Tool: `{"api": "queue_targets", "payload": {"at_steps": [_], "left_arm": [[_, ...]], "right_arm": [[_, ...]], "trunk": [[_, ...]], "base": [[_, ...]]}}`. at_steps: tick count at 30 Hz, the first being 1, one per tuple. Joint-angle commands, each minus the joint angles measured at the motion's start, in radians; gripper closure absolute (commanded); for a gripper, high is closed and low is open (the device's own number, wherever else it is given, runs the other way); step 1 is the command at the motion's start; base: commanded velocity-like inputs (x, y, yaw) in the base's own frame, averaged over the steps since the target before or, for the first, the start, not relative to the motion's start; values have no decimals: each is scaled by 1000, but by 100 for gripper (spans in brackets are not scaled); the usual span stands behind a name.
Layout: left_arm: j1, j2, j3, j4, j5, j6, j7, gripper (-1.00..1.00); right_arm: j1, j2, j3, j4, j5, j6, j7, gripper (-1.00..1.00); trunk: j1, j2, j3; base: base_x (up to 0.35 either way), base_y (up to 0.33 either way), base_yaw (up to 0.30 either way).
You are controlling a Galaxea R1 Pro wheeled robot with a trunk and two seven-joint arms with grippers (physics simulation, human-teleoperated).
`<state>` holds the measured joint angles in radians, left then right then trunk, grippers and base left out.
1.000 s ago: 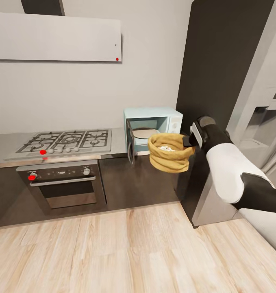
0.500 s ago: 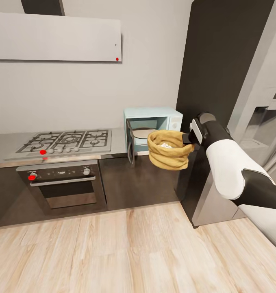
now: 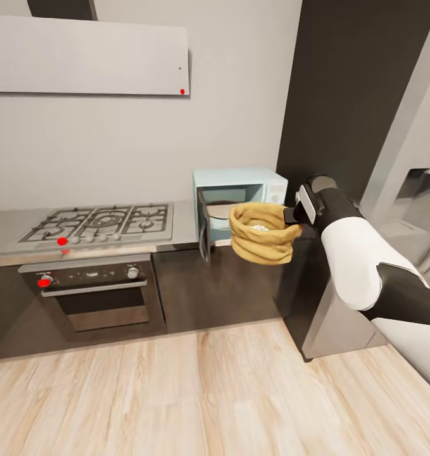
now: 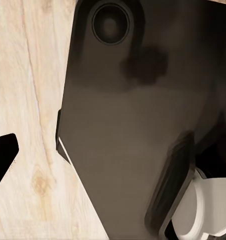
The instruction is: In the kitchen, take the popcorn bag from the countertop, put it into the microwave, and heat it until the popcorn is cooked so the cooked popcorn ends up inside the bag.
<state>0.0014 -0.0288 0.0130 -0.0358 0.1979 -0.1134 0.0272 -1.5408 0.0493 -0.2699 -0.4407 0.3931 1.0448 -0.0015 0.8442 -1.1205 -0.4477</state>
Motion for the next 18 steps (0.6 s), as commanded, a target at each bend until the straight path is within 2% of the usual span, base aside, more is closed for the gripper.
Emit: {"api": "queue_targets", "payload": {"at_steps": [1, 7, 12, 18], "left_arm": [[0, 0, 0, -1, 5, -2, 2, -100], [0, 0, 1, -1, 5, -2, 2, -100], [0, 0, 1, -1, 5, -2, 1, -100], [-1, 0, 0, -1, 5, -2, 2, -100]], "right_arm": [[-1, 1, -8, -1, 4, 2, 0, 100], [-1, 1, -8, -1, 4, 2, 0, 100], [-1, 18, -8, -1, 4, 2, 0, 100], [-1, 12, -6, -1, 6, 2, 0, 100]], "trunk": [[1, 0, -1], [1, 0, -1], [1, 0, -1], [1, 0, -1]], "base": [[319, 82, 0], [321, 125, 0], [316, 180, 0], [316, 140, 0]]}}
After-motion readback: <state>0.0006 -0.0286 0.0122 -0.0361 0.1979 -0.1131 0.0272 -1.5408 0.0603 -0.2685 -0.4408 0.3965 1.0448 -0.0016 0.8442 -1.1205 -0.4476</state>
